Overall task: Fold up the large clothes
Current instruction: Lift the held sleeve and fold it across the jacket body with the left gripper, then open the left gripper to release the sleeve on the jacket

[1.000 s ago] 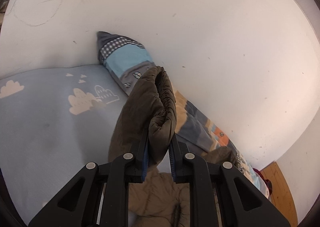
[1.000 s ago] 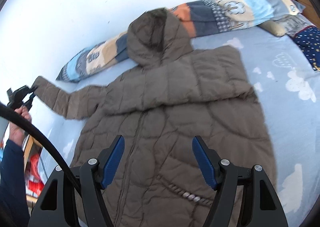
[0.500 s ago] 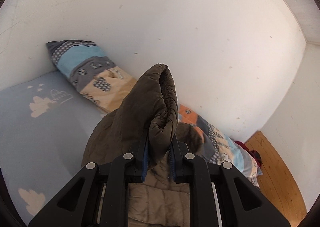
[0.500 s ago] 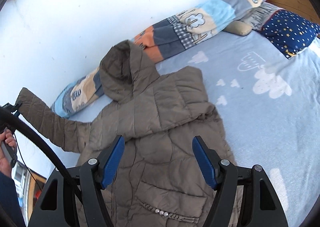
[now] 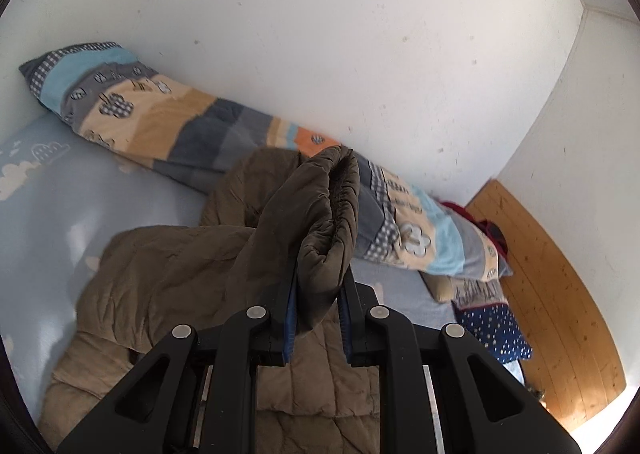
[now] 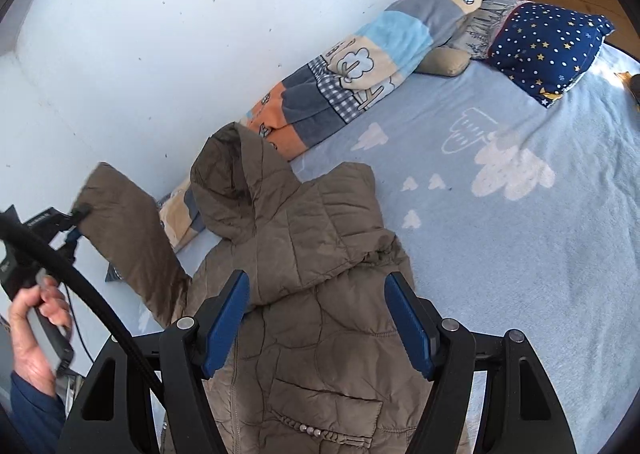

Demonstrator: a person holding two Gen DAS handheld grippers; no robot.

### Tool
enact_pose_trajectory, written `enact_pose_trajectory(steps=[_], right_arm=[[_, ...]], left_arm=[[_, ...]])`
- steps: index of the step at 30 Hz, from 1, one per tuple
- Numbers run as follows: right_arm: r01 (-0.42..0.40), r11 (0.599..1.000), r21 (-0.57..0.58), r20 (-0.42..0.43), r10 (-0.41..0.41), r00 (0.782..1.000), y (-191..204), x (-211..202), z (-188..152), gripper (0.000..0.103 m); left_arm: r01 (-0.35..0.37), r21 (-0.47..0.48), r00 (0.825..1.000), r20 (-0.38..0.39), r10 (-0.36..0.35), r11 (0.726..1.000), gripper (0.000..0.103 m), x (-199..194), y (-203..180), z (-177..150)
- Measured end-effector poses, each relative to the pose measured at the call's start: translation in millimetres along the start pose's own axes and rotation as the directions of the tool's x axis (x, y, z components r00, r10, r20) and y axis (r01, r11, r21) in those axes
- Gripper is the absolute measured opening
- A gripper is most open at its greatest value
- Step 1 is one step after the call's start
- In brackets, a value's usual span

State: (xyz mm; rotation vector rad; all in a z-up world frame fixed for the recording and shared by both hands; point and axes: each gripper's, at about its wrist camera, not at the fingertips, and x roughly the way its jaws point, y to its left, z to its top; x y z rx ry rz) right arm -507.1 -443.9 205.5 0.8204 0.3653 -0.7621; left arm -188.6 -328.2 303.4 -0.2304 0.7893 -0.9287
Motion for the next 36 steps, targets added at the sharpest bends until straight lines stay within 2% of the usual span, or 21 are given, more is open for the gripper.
enact_pose_trajectory(steps=[8, 10, 16, 19, 21, 23, 24, 26, 28, 30, 32, 33, 35, 36], right_arm=[[0.020, 0.998, 0.063, 0.014, -0.021, 1.000, -20, -8, 6, 0.075], [0.036, 0.996, 0.078, 0.022, -0.037, 0.999, -26, -10, 9, 0.075], [0.039, 0.992, 0.118, 0.003, -0.040, 0.999, -37, -7, 12, 0.075], [0.036, 0.994, 0.107, -0.001, -0.036, 0.999, -33, -5, 10, 0.075], [0.035, 0.995, 0.093, -0.010, -0.034, 0.999, -29, -2, 9, 0.075], [0.038, 0.996, 0.083, -0.014, -0.037, 0.999, -26, 2, 8, 0.075], [0.043, 0.996, 0.082, -0.013, -0.042, 0.999, -26, 2, 7, 0.075], [0.047, 0.995, 0.091, -0.009, -0.046, 0.999, -27, 3, 8, 0.075], [0.052, 0.994, 0.095, -0.002, -0.052, 0.999, -26, 3, 9, 0.075], [0.062, 0.994, 0.084, 0.007, -0.063, 0.998, -23, 4, 9, 0.075], [0.069, 0.995, 0.069, 0.014, -0.070, 0.997, -20, 7, 9, 0.075], [0.064, 0.996, 0.059, 0.015, -0.065, 0.998, -18, 9, 8, 0.072], [0.046, 0.999, 0.026, 0.012, -0.046, 0.999, -11, 17, 9, 0.055], [0.052, 0.999, 0.005, 0.013, -0.052, 0.999, -7, 21, 10, 0.052]], left_arm=[[-0.006, 0.042, 0.992, -0.129, 0.012, 0.999, 0.017, 68, -39, -55], [-0.026, 0.077, 0.986, -0.162, 0.038, 0.997, 0.017, 89, -46, -72], [-0.072, 0.155, 0.959, -0.261, 0.111, 0.985, 0.017, 146, -52, -131], [-0.078, 0.217, 0.937, -0.319, 0.146, 0.973, 0.018, 169, -56, -162], [-0.070, 0.259, 0.920, -0.358, 0.162, 0.963, 0.026, 179, -59, -178], [-0.019, 0.256, 0.908, -0.399, 0.124, 0.967, 0.053, 180, -61, -185], [0.014, 0.250, 0.906, -0.413, 0.094, 0.968, 0.057, 175, -64, -186], [0.063, 0.261, 0.910, -0.412, 0.052, 0.963, 0.059, 160, -69, -182], [0.114, 0.269, 0.916, -0.400, 0.004, 0.957, 0.059, 138, -71, -172], [0.126, 0.273, 0.931, -0.364, -0.019, 0.954, 0.061, 112, -63, -152], [0.099, 0.273, 0.947, -0.322, -0.006, 0.957, 0.067, 92, -48, -132], [0.062, 0.274, 0.956, -0.292, 0.021, 0.960, 0.067, 81, -33, -117], [-0.003, 0.274, 0.965, -0.250, 0.074, 0.962, 0.067, 67, -6, -95], [-0.055, 0.271, 0.965, -0.232, 0.120, 0.961, 0.067, 60, 15, -82]])
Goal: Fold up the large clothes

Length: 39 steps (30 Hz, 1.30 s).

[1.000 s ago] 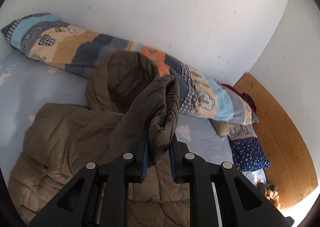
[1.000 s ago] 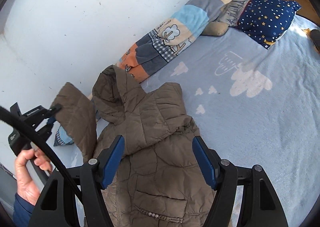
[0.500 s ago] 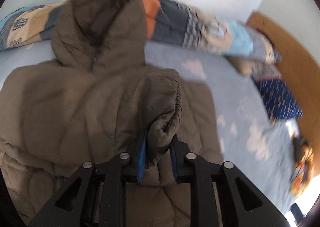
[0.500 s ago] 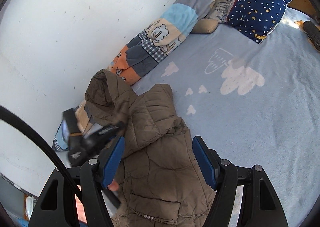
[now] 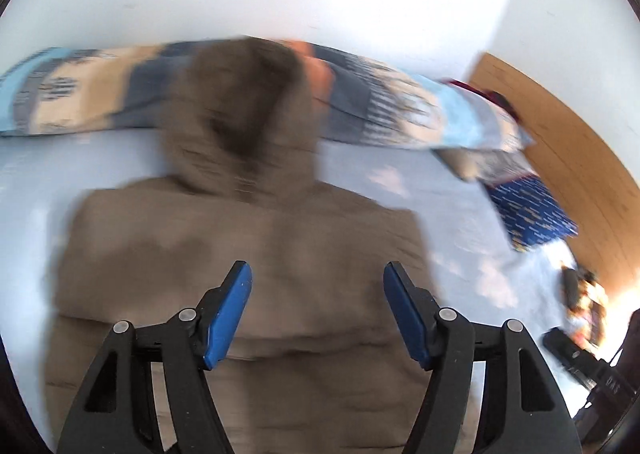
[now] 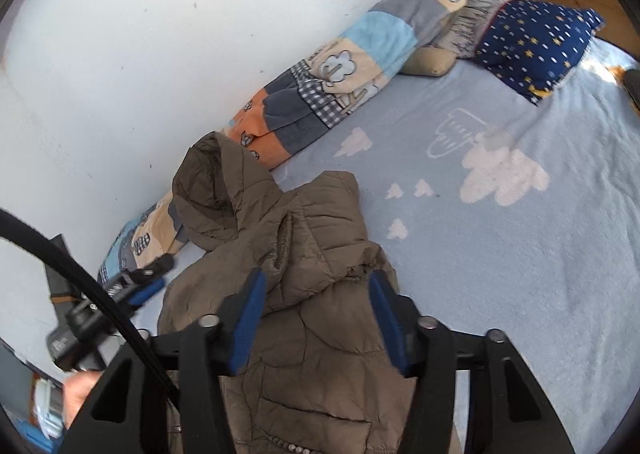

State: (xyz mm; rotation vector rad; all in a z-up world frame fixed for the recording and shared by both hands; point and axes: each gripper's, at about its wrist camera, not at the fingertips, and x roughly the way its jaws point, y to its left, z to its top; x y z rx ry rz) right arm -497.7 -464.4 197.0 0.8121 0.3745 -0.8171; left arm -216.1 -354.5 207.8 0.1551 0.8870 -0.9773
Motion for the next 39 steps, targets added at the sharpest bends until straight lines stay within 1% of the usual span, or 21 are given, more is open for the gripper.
enact_pose_trajectory(steps=[1, 2, 5, 6, 9, 11, 16, 17, 20, 21, 22, 23, 24, 27, 29, 30, 32, 35, 36, 37, 39], right_arm=[[0.011, 1.000, -0.029, 0.005, -0.011, 1.000, 5, 6, 2, 0.047], [0.012, 0.998, -0.055, 0.005, -0.012, 1.000, 11, 13, 3, 0.045], [-0.040, 0.993, -0.114, -0.078, 0.031, 0.997, 33, 50, 6, 0.042], [-0.044, 0.990, -0.133, -0.078, 0.033, 0.996, 42, 56, 5, 0.042], [-0.045, 0.958, -0.283, -0.099, 0.017, 0.995, 84, 87, 1, 0.041], [-0.025, 0.929, -0.370, -0.118, -0.021, 0.993, 103, 114, -2, 0.041], [0.038, 0.895, -0.444, -0.147, -0.114, 0.983, 112, 175, 1, 0.041], [0.053, 0.887, -0.459, -0.152, -0.137, 0.979, 112, 185, 1, 0.041], [0.108, 0.853, -0.511, -0.186, -0.232, 0.955, 105, 213, -2, 0.041], [0.123, 0.844, -0.521, -0.212, -0.268, 0.940, 97, 226, -6, 0.041], [0.126, 0.843, -0.522, -0.238, -0.286, 0.928, 90, 235, -8, 0.042], [0.118, 0.854, -0.506, -0.269, -0.287, 0.919, 82, 242, -12, 0.042], [0.112, 0.865, -0.489, -0.282, -0.279, 0.918, 76, 245, -13, 0.042], [0.098, 0.874, -0.477, -0.315, -0.274, 0.909, 69, 254, -12, 0.043], [0.105, 0.893, -0.437, -0.344, -0.274, 0.898, 67, 250, -5, 0.044], [0.111, 0.899, -0.424, -0.335, -0.270, 0.903, 70, 238, -1, 0.045], [0.072, 0.908, -0.413, -0.295, -0.208, 0.933, 79, 206, 2, 0.050], [0.014, 0.913, -0.407, -0.253, -0.127, 0.959, 91, 146, -5, 0.056], [0.003, 0.913, -0.408, -0.245, -0.112, 0.963, 94, 131, -9, 0.058], [-0.003, 0.913, -0.407, -0.233, -0.101, 0.967, 95, 112, -15, 0.064], [-0.032, 0.920, -0.390, -0.211, -0.056, 0.976, 95, 69, -27, 0.066]], left_arm=[[-0.046, -0.014, 0.999, 0.002, 0.046, 0.999, 0.067, -4, 19, 3], [-0.092, -0.027, 0.996, 0.005, 0.093, 0.995, 0.067, -7, 38, 7], [-0.217, -0.074, 0.976, -0.018, 0.216, 0.973, 0.067, -9, 96, 10], [-0.235, -0.093, 0.972, -0.034, 0.233, 0.967, 0.067, -8, 115, 9], [-0.259, -0.117, 0.966, -0.059, 0.253, 0.959, 0.067, -2, 151, 6], [-0.268, -0.110, 0.963, -0.066, 0.262, 0.957, 0.067, 8, 163, 4], [-0.298, -0.046, 0.950, -0.108, 0.292, 0.953, 0.067, 49, 174, 3], [-0.312, -0.022, 0.944, -0.118, 0.307, 0.950, 0.067, 58, 176, 0], [-0.327, -0.004, 0.932, -0.164, 0.322, 0.945, 0.068, 81, 183, -12], [-0.313, -0.030, 0.935, -0.185, 0.302, 0.949, 0.070, 88, 191, -19], [-0.288, -0.067, 0.942, -0.199, 0.270, 0.955, 0.071, 93, 198, -26], [-0.271, -0.101, 0.947, -0.205, 0.247, 0.957, 0.075, 95, 205, -31], [-0.258, -0.144, 0.952, -0.210, 0.225, 0.955, 0.077, 97, 213, -37], [-0.264, -0.160, 0.949, -0.221, 0.227, 0.951, 0.078, 95, 216, -36], [-0.268, -0.163, 0.950, -0.208, 0.233, 0.949, 0.076, 77, 212, -32], [-0.257, -0.166, 0.955, -0.195, 0.224, 0.952, 0.076, 64, 209, -31], [-0.236, -0.157, 0.965, -0.156, 0.212, 0.959, 0.076, 36, 202, -31], [-0.216, -0.133, 0.975, -0.086, 0.206, 0.967, 0.076, -20, 186, -43], [-0.202, -0.136, 0.979, -0.066, 0.195, 0.970, 0.076, -43, 180, -51], [-0.192, -0.137, 0.981, -0.054, 0.186, 0.972, 0.076, -58, 176, -58], [-0.177, -0.135, 0.984, -0.029, 0.175, 0.975, 0.076, -96, 166, -80]])
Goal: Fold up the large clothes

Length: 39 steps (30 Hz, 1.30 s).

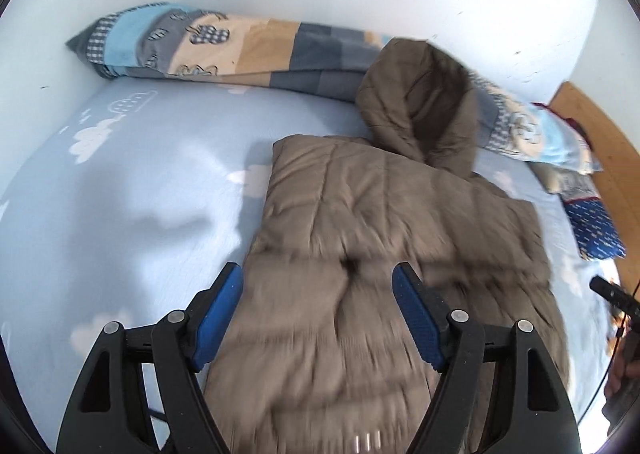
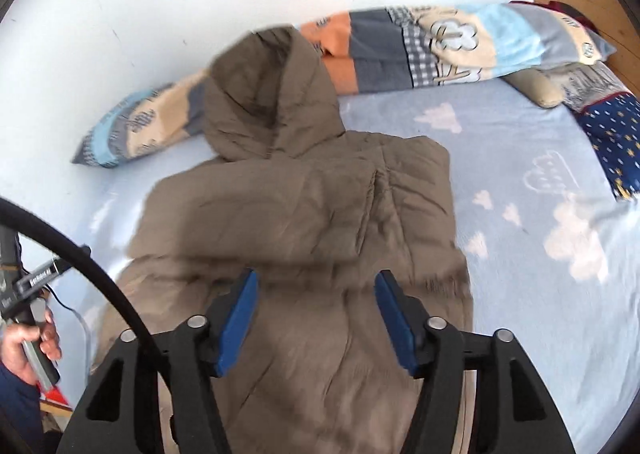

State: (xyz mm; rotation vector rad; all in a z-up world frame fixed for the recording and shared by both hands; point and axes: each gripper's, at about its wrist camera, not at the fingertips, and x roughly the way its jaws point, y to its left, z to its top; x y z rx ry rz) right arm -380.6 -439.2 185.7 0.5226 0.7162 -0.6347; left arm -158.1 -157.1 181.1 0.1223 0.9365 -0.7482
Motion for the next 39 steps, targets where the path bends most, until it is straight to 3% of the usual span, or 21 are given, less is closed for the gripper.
enact_pose_trajectory(steps=[5, 7, 9, 13, 15, 21, 23, 25, 28, 31, 35, 39], right_arm=[[-0.063, 0.998, 0.018, 0.083, 0.062, 0.995, 7, -62, -57, 0.070], [-0.072, 0.997, 0.021, 0.071, 0.070, 0.995, 11, -71, -80, 0.069], [-0.060, 0.998, 0.012, 0.065, 0.060, 0.996, 15, -75, -104, 0.070], [-0.046, 0.999, 0.009, 0.033, 0.046, 0.998, 14, -77, -143, 0.070], [-0.026, 1.000, 0.010, -0.006, 0.026, 1.000, 10, -68, -152, 0.070], [0.039, 0.999, -0.012, -0.158, -0.041, 0.987, 0, -23, -168, 0.070], [0.072, 0.996, -0.050, -0.211, -0.081, 0.974, 1, -9, -172, 0.070], [0.069, 0.996, -0.063, -0.187, -0.080, 0.979, 1, -13, -169, 0.070], [-0.003, 1.000, 0.015, -0.108, 0.004, 0.994, -14, -44, -162, 0.070], [-0.001, 0.995, 0.102, -0.052, 0.006, 0.999, -45, -71, -161, 0.071], [-0.021, 0.964, 0.265, -0.075, 0.042, 0.996, -94, -86, -184, 0.071], [-0.034, 0.931, 0.364, -0.114, 0.081, 0.990, -113, -88, -208, 0.071]], left_arm=[[0.014, -0.028, 0.999, 0.046, -0.013, 1.000, 0.081, -66, 12, -68], [-0.004, -0.044, 0.998, 0.056, 0.007, 0.999, 0.082, -71, 19, -92], [-0.032, -0.079, 0.999, 0.016, 0.033, 0.996, 0.082, -63, 36, -115], [-0.039, -0.093, 0.997, -0.073, 0.033, 0.995, 0.082, -42, 56, -126], [-0.077, -0.094, 0.993, -0.101, 0.068, 0.993, 0.082, -33, 64, -133], [-0.106, -0.086, 0.958, -0.275, 0.079, 0.991, 0.082, 7, 71, -149], [-0.091, -0.096, 0.957, -0.282, 0.060, 0.991, 0.082, 8, 71, -150], [-0.062, -0.122, 0.966, -0.256, 0.028, 0.991, 0.082, -3, 77, -146], [-0.006, -0.184, 0.977, -0.210, -0.033, 0.983, 0.082, -21, 92, -144], [0.018, -0.219, 0.979, -0.195, -0.062, 0.976, 0.081, -34, 109, -146], [0.052, -0.258, 0.968, -0.223, -0.112, 0.965, 0.075, -39, 125, -158], [0.074, -0.296, 0.955, -0.253, -0.153, 0.952, 0.075, -36, 128, -167]])
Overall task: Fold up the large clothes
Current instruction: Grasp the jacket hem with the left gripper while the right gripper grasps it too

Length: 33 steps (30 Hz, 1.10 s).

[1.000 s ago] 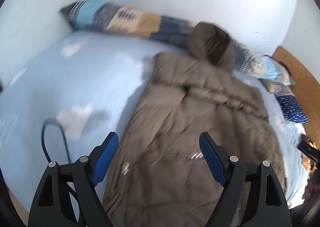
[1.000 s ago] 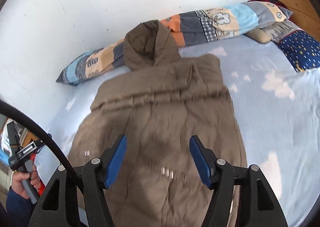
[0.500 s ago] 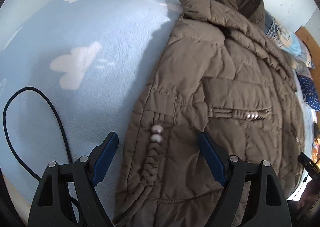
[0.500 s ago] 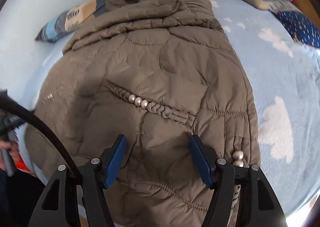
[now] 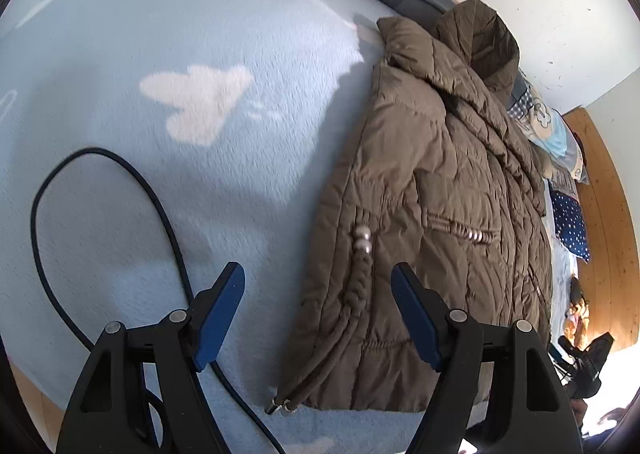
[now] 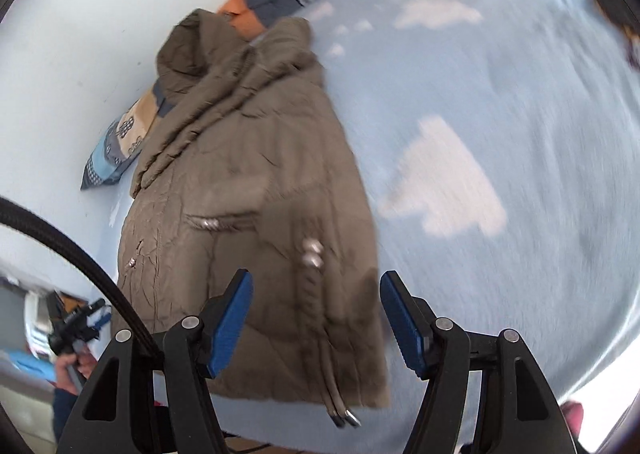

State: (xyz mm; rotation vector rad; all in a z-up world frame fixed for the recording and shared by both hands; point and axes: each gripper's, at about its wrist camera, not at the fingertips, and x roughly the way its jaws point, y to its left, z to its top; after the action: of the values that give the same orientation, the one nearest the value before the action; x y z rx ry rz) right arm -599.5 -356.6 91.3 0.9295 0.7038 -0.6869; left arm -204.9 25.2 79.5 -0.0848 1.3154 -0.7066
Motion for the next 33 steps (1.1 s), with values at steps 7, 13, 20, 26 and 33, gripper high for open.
enact_pose_trajectory(steps=[7, 13, 20, 26, 33], right_arm=[[-0.037, 0.994, 0.104, -0.029, 0.040, 0.999, -15, 0, -12, 0.071], [-0.023, 0.993, 0.116, -0.048, 0.029, 0.998, -17, 7, -16, 0.074], [-0.028, 0.998, 0.049, -0.115, 0.034, 0.993, 1, 29, -22, 0.072], [0.000, 1.000, -0.022, -0.097, -0.003, 0.995, 10, 28, -24, 0.020], [0.039, 0.994, -0.101, -0.018, -0.041, 0.999, 21, 3, -25, 0.016]], left_arm=[[0.023, 0.081, 0.997, -0.076, -0.017, 0.996, 0.055, 17, -15, -17], [0.004, 0.118, 0.997, -0.075, 0.005, 0.993, 0.052, 20, -18, -24], [0.012, 0.098, 0.995, -0.096, -0.002, 0.995, 0.063, 29, -16, -26], [-0.002, 0.153, 0.998, -0.057, 0.011, 0.988, 0.032, 23, -25, -29], [-0.033, 0.209, 0.999, 0.002, 0.033, 0.977, 0.020, 3, -45, -43]])
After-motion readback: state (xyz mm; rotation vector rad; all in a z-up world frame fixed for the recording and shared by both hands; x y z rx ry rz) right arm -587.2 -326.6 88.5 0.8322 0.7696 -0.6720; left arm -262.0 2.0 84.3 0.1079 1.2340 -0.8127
